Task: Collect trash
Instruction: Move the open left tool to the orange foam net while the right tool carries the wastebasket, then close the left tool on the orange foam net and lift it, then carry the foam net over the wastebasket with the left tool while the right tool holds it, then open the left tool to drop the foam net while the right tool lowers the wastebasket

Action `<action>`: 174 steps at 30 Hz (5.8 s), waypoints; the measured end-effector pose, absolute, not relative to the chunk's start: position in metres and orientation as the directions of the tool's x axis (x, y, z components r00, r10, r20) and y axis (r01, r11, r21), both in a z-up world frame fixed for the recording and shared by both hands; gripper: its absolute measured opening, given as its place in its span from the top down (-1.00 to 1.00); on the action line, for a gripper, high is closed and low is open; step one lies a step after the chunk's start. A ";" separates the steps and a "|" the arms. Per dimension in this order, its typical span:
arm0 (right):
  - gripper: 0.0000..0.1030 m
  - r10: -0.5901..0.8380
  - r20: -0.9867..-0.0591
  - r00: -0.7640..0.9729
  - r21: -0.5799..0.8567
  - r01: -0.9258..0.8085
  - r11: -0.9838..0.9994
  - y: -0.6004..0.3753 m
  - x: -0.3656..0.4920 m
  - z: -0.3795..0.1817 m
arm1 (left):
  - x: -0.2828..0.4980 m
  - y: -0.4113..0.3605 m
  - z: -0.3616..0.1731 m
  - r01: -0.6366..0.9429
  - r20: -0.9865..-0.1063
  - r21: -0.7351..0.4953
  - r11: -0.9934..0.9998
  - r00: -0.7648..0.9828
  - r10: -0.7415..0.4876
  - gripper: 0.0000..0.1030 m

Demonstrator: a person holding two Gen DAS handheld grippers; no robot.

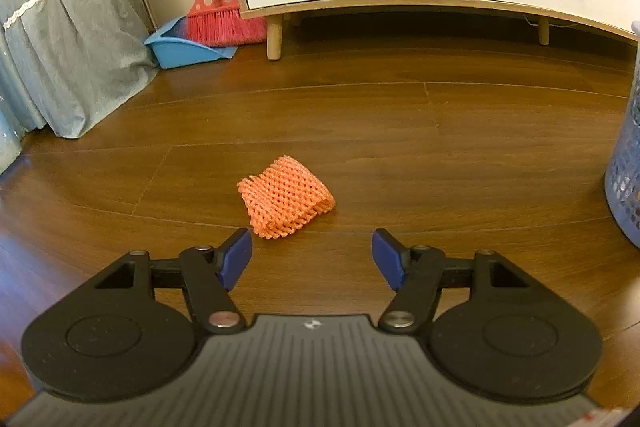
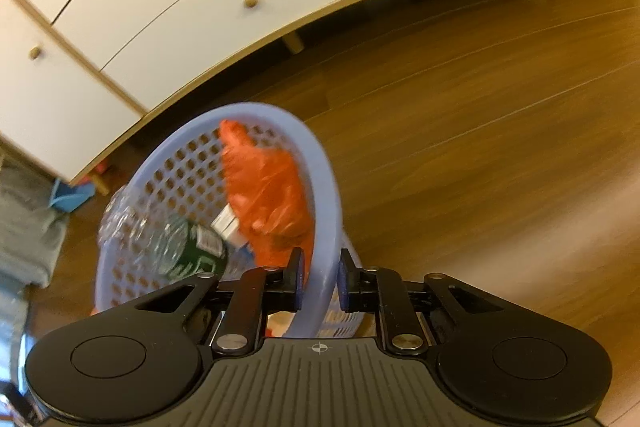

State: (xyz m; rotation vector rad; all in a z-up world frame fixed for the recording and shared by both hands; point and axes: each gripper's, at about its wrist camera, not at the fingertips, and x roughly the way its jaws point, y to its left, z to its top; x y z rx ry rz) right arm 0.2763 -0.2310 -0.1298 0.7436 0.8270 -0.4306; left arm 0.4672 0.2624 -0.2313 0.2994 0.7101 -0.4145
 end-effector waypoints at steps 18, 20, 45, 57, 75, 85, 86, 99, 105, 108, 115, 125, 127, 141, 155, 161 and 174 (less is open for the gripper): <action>0.82 -0.272 -0.763 0.587 0.292 0.688 0.664 -0.250 0.285 -0.118 | 0.536 0.247 -0.271 0.444 -0.712 0.100 0.891 0.657 -0.248 -0.34; 0.82 -0.290 -0.759 0.583 0.282 0.696 0.661 -0.254 0.282 -0.116 | 0.547 0.247 -0.275 0.424 -0.721 0.087 0.901 0.651 -0.237 -0.34; 0.82 -0.330 -0.733 0.595 0.136 0.604 0.786 -0.222 0.301 -0.086 | 0.589 0.238 -0.304 0.408 -0.755 0.021 0.913 0.605 -0.253 0.89; 0.82 -0.331 -0.746 0.578 0.102 0.590 0.801 -0.211 0.309 -0.082 | 0.541 0.233 -0.255 0.526 -0.717 -0.002 0.850 0.592 -0.368 0.90; 0.82 -0.307 -0.756 0.578 0.133 0.595 0.793 -0.212 0.293 -0.083 | 0.434 0.184 -0.103 0.711 -0.606 0.007 0.703 0.562 -0.562 0.90; 0.82 -0.268 -0.762 0.589 0.179 0.590 0.787 -0.218 0.287 -0.083 | 0.376 0.105 -0.050 0.816 -0.566 0.005 0.578 0.479 -0.671 0.90; 0.82 -0.266 -0.763 0.589 0.181 0.590 0.787 -0.219 0.287 -0.083 | 0.370 0.096 -0.048 0.824 -0.563 0.003 0.567 0.470 -0.680 0.90; 0.82 -0.246 -0.772 0.587 0.206 0.596 0.776 -0.222 0.279 -0.086 | 0.343 0.036 -0.054 0.869 -0.570 -0.059 0.491 0.374 -0.732 0.90; 0.82 -0.247 -0.767 0.593 0.198 0.584 0.787 -0.221 0.279 -0.085 | 0.336 0.022 -0.065 0.883 -0.581 -0.068 0.465 0.344 -0.738 0.90; 0.82 -0.247 -0.766 0.594 0.196 0.581 0.790 -0.221 0.278 -0.086 | 0.335 0.019 -0.068 0.885 -0.584 -0.068 0.460 0.338 -0.738 0.90; 0.82 -0.245 -0.764 0.596 0.199 0.579 0.790 -0.221 0.278 -0.085 | 0.334 0.017 -0.070 0.887 -0.590 -0.071 0.456 0.332 -0.736 0.90; 0.82 -0.244 -0.765 0.596 0.202 0.581 0.788 -0.222 0.277 -0.084 | 0.334 0.015 -0.070 0.889 -0.593 -0.071 0.453 0.327 -0.736 0.90; 0.82 -0.243 -0.765 0.596 0.202 0.581 0.788 -0.222 0.277 -0.084 | 0.334 0.014 -0.071 0.891 -0.595 -0.071 0.448 0.323 -0.736 0.90; 0.82 -0.247 -0.766 0.594 0.201 0.585 0.785 -0.222 0.278 -0.084 | 0.326 0.005 -0.074 0.903 -0.600 -0.077 0.422 0.296 -0.743 0.46; 0.82 -0.246 -0.768 0.591 0.203 0.589 0.782 -0.224 0.277 -0.085 | 0.335 0.010 -0.074 0.889 -0.606 -0.080 0.451 0.316 -0.730 0.45; 0.82 -0.246 -0.768 0.592 0.204 0.590 0.781 -0.224 0.276 -0.085 | 0.337 0.011 -0.074 0.885 -0.604 -0.081 0.458 0.322 -0.729 0.46; 0.82 -0.254 -0.772 0.582 0.196 0.599 0.776 -0.225 0.277 -0.087 | 0.343 0.016 -0.072 0.875 -0.600 -0.077 0.478 0.342 -0.723 0.46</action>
